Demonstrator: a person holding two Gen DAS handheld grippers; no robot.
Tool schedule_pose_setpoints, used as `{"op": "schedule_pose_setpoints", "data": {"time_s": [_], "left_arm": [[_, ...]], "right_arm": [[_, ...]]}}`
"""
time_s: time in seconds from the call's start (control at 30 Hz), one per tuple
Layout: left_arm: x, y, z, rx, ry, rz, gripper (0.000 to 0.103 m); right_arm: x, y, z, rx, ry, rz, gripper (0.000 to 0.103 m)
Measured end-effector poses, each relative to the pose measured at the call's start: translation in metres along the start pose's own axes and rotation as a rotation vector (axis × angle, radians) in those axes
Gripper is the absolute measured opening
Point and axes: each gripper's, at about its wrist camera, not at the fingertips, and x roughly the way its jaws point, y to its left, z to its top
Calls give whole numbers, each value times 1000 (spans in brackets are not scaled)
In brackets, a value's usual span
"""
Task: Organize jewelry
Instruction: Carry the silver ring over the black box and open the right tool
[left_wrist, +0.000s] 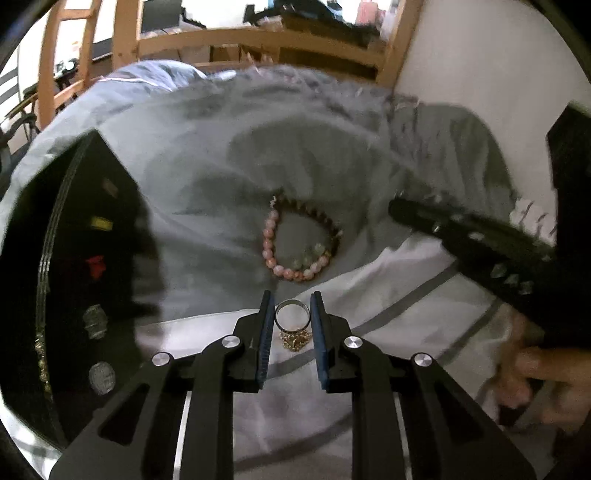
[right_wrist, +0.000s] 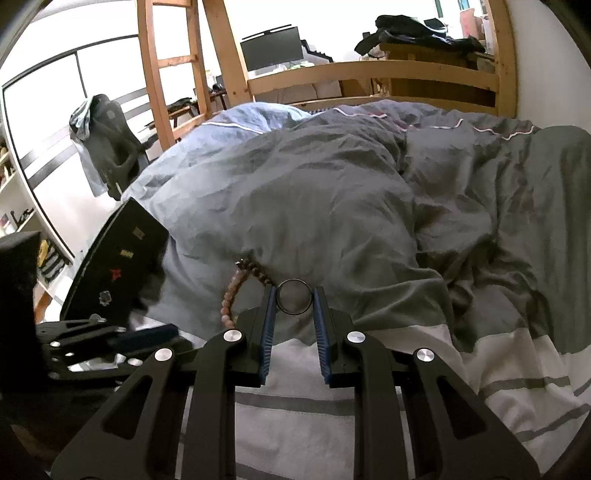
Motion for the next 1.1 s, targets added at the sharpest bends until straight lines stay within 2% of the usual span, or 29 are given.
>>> {"op": "schedule_pose_setpoints", "data": {"time_s": [0.23,0.5,0.6,0.8,0.9,0.97,1.1], "left_arm": [[-50,2,-7,-21,-109,30,19],[-95,12,-9,-60,-246,99,19],[-108,24,-9,-95,-290,143,19],[-127,57,-11,-199,-351,204,19],[-135,75,-12,-268,-375,214,19],[-137,88,-14,-324,-382,194,19],[-139,103,-18,-366,-380,220,19]], "right_arm": [[-15,5,0,-21,-69,13,21],[-30,19,1,-77,-140,37,21],[-36,32,2,-126,-175,61,21],[-36,66,1,-219,-184,104,21],[-34,86,0,-267,-182,139,21],[-34,98,-2,-297,-181,161,21],[-30,122,-2,-347,-180,216,21]]}}
